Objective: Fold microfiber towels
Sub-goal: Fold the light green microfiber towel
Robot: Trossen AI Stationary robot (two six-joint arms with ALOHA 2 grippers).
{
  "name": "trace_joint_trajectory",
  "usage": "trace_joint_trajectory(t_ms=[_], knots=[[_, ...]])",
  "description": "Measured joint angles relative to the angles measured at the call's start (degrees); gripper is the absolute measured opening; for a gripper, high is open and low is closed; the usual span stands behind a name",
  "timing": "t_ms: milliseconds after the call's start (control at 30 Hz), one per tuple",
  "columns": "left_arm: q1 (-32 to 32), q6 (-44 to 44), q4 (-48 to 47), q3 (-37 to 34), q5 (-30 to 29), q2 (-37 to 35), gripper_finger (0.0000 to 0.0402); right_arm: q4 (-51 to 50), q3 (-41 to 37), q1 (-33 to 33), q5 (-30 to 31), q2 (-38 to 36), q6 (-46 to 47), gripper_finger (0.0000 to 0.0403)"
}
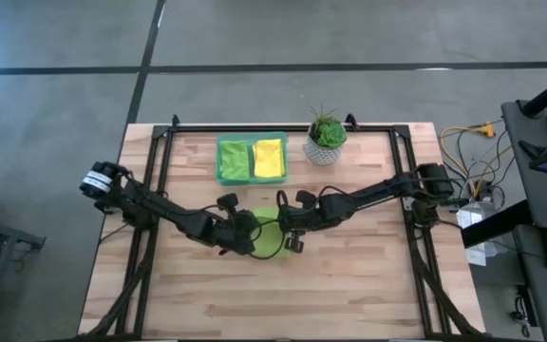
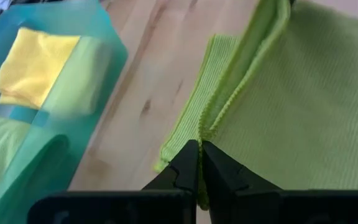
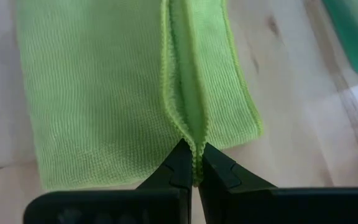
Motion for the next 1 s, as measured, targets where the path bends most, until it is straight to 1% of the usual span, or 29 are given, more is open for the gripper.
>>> trace_joint_trajectory(t_ms=[400,533,633,733,800,933,1000], knots=[[3.74,0.09,0.31,-0.02,-0.46,1.37,0.0000,2.43,-2.09,-2.75,0.65,0.11,-1.53,0.0009],[4.47,0.11,0.03,-0.02,-1.25,1.53,0.0005,2.80,-2.22,-3.85,0.88,0.11,-1.47,0.0019],[4.71,0.13,-0.14,-0.05,-4.98,1.52,0.0031,2.71,-2.22,-4.90,2.38,0.11,-1.49,0.0040],[4.71,0.00,-0.92,-0.07,-9.45,1.48,0.0070,2.75,-1.99,-6.10,2.72,0.11,-1.49,0.0067],[4.83,0.09,-1.51,-0.07,-10.76,1.47,0.0098,2.77,-1.89,-6.79,2.77,0.11,-1.49,0.0088],[5.06,-0.24,-3.62,-0.05,-10.55,1.17,0.0151,2.56,-1.89,-7.66,2.79,-0.59,-1.49,0.0130],[5.04,-1.52,-4.56,-0.04,-7.91,0.53,0.0169,1.97,-2.07,-7.67,2.77,-1.81,-1.44,0.0147]])
